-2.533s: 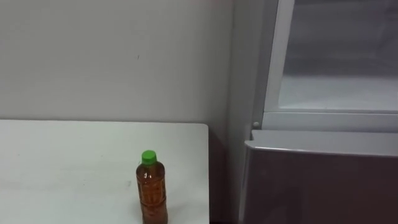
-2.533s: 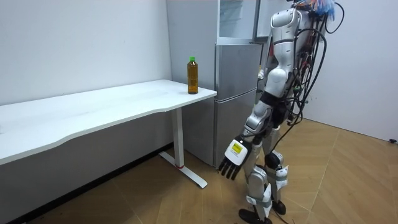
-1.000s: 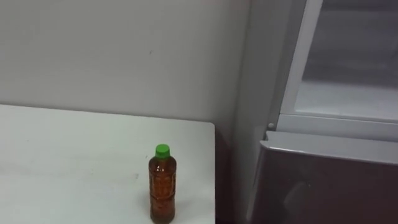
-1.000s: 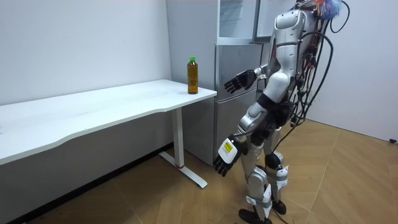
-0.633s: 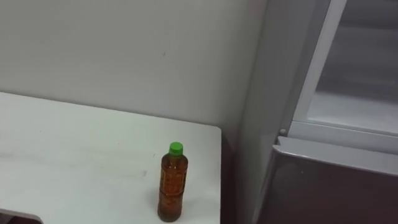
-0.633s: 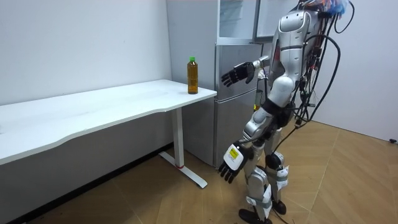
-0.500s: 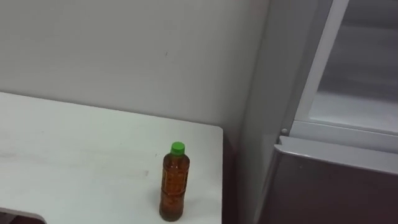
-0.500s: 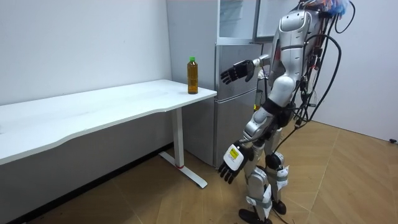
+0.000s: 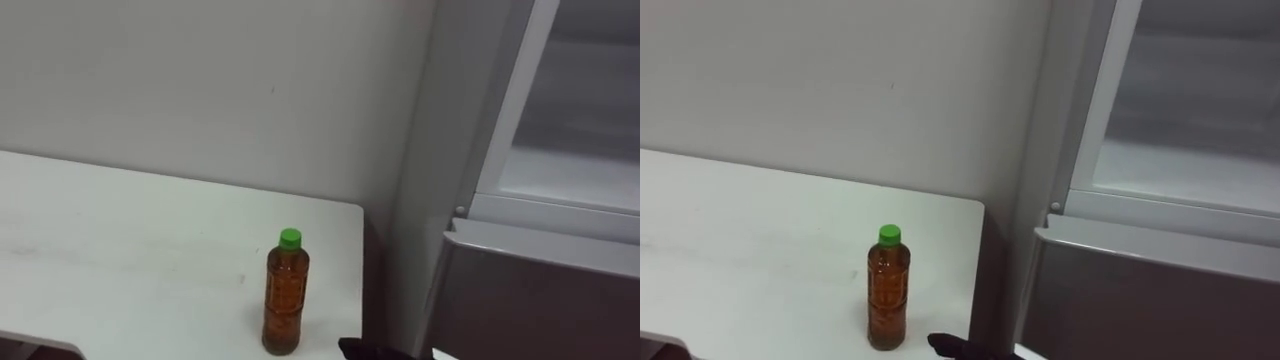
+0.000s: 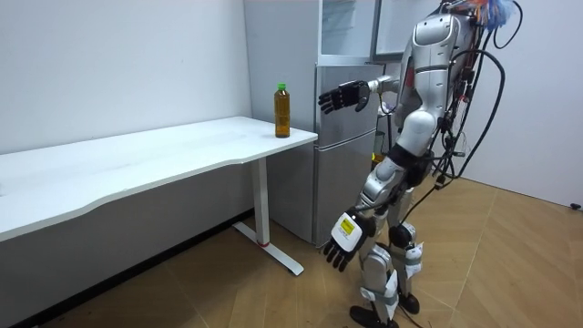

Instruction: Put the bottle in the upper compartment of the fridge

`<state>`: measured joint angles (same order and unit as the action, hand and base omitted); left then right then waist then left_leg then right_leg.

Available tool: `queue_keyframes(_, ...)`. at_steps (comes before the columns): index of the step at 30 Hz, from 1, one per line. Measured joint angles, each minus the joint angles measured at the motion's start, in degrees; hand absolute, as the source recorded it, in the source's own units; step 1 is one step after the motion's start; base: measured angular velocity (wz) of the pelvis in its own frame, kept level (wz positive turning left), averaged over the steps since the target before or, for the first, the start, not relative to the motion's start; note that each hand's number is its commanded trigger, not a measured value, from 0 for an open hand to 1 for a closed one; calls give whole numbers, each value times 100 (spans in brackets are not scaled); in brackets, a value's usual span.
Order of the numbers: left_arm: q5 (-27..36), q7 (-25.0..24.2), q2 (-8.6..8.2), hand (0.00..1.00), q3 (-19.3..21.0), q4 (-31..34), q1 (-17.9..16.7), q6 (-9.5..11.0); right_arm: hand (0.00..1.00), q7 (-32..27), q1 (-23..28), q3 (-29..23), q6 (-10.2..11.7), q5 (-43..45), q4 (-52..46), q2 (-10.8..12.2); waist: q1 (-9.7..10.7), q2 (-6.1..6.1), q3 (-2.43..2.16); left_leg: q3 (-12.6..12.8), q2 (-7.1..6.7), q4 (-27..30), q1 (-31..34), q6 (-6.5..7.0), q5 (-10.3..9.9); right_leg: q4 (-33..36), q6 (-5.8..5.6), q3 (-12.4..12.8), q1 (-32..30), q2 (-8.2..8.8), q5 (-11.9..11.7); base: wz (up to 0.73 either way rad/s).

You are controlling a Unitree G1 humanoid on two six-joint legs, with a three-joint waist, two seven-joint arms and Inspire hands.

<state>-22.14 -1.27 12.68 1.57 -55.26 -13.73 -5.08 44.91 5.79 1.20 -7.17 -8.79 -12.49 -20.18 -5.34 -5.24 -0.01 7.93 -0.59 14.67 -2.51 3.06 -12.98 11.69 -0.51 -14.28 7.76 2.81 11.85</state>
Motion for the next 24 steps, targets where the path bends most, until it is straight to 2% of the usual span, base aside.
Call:
queue_keyframes(6,0,25,-19,0,-191,6,4,-2,0,-162,-6,148,1,-15,-119,46,-6,5,-4,0,-1,2,2,0,0,1,0,1,-4,1,-1,0)
queue_keyframes(10,10,40,-32,0,-206,12,15,-1,0,-287,-7,193,1,-23,-118,205,-16,24,-10,-2,1,14,28,0,0,0,3,3,5,-3,-4,0)
queue_keyframes(13,9,43,-54,0,-309,11,29,-1,0,-442,-9,222,1,-136,-114,309,-86,81,-8,-2,-1,12,24,3,1,-4,-2,-3,4,0,-13,0)
queue_keyframes(16,9,44,-69,0,-344,11,29,-1,0,-630,-11,272,1,-222,-113,341,-130,89,-5,-22,-3,10,27,4,2,-6,-2,-30,16,2,-13,2)
queue_keyframes(18,8,53,-71,0,-394,11,16,-1,0,-858,-21,308,8,-242,-110,460,-127,89,-3,-53,-6,10,29,5,2,-8,-2,-89,32,5,-13,9)
queue_keyframes(24,5,65,-75,0,-408,128,51,-14,0,-1360,-44,462,18,-218,365,490,-130,79,0,-63,-10,22,101,11,4,1,-3,-146,-23,22,-14,3)
